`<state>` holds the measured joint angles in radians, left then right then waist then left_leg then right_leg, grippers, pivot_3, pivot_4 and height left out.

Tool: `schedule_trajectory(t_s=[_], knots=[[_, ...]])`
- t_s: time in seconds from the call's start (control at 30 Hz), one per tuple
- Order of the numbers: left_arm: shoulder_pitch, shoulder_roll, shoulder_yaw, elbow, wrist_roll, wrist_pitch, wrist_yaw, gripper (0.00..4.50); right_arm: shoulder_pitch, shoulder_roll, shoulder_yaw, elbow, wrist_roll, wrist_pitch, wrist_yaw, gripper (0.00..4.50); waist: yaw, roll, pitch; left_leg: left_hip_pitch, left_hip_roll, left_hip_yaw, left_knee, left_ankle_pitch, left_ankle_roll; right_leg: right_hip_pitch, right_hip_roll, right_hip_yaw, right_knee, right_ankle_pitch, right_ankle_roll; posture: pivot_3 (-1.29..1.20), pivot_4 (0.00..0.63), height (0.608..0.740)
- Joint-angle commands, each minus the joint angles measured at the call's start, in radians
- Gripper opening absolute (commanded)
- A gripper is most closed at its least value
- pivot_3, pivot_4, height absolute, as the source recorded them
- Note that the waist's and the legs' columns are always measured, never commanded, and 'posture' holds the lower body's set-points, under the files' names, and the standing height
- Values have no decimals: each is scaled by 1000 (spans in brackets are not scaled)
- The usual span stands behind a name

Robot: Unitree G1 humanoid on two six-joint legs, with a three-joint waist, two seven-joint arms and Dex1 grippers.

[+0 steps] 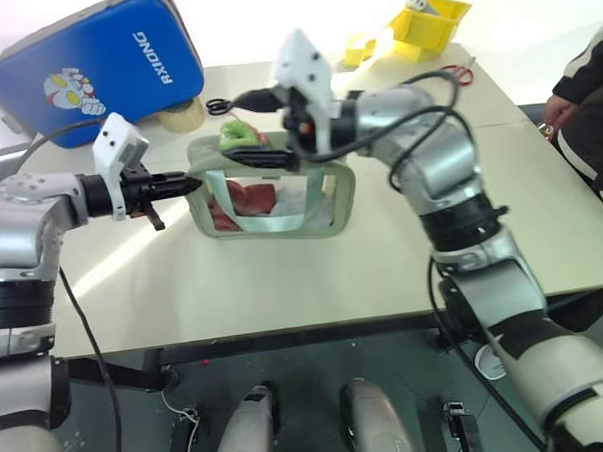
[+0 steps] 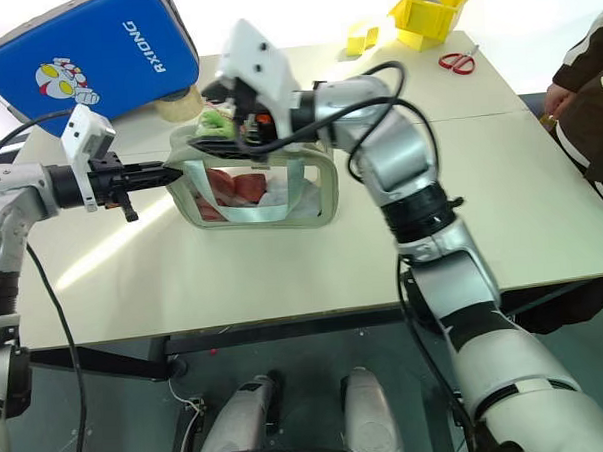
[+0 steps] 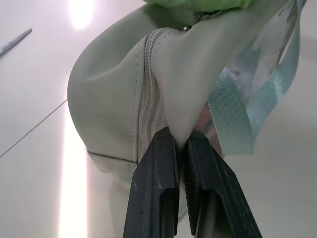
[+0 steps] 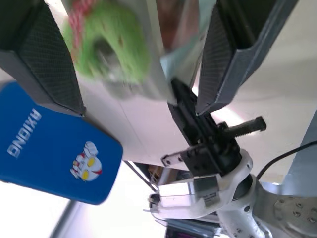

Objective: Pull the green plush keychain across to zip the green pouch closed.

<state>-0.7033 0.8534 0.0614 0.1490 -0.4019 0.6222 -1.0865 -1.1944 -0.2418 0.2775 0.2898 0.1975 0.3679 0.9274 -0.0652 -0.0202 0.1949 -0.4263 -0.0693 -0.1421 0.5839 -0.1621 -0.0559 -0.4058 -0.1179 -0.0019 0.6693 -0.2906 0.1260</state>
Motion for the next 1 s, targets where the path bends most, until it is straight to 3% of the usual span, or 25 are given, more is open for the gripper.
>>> schedule_trajectory(t_s=[0.03, 0.17, 0.27, 0.43, 0.63, 1.0], knots=[[10, 17, 42, -48, -17, 5, 11, 0, -18, 10, 15, 54, -54, -95, 4, 3661, 2, 0, 0, 0, 0, 0, 0, 0, 0, 0, 0, 0, 0, 0, 0, 0, 150, 740], [22, 28, 58, -83, -29, 35, 25, 0, -20, 14, 40, 116, -107, -155, 11, 3661, -4, 0, 0, 0, 0, 0, 0, 0, 0, 0, 0, 0, 1, 0, 0, 0, 150, 740], [30, 35, 68, -110, -39, 59, 34, 0, -30, 15, 34, 160, -132, -177, 7, 2455, -5, 0, 0, 0, 0, 0, 0, 0, 0, 0, 0, 0, 1, 0, 0, 0, 150, 740], [35, 36, 73, -130, -43, 77, 44, 0, -31, 22, 9, 174, -138, -169, -6, 21, -5, 0, 0, 0, 0, 0, -1, 0, 0, -1, 0, 0, 1, 0, 0, 0, 150, 740], [35, 37, 70, -131, -42, 80, 44, 0, -32, 6, -99, 134, -88, -36, -83, 21, -4, 0, 0, 0, 0, 0, -1, 0, 0, -1, 0, 0, 1, 0, 0, 0, 150, 740], [45, 42, 60, -132, -35, 70, 43, 0, 123, -228, -242, -76, -74, 229, -184, 21, -2, 0, 0, 0, 0, 0, -1, 0, 0, -1, 0, 0, 0, 0, 0, 0, 150, 740]])
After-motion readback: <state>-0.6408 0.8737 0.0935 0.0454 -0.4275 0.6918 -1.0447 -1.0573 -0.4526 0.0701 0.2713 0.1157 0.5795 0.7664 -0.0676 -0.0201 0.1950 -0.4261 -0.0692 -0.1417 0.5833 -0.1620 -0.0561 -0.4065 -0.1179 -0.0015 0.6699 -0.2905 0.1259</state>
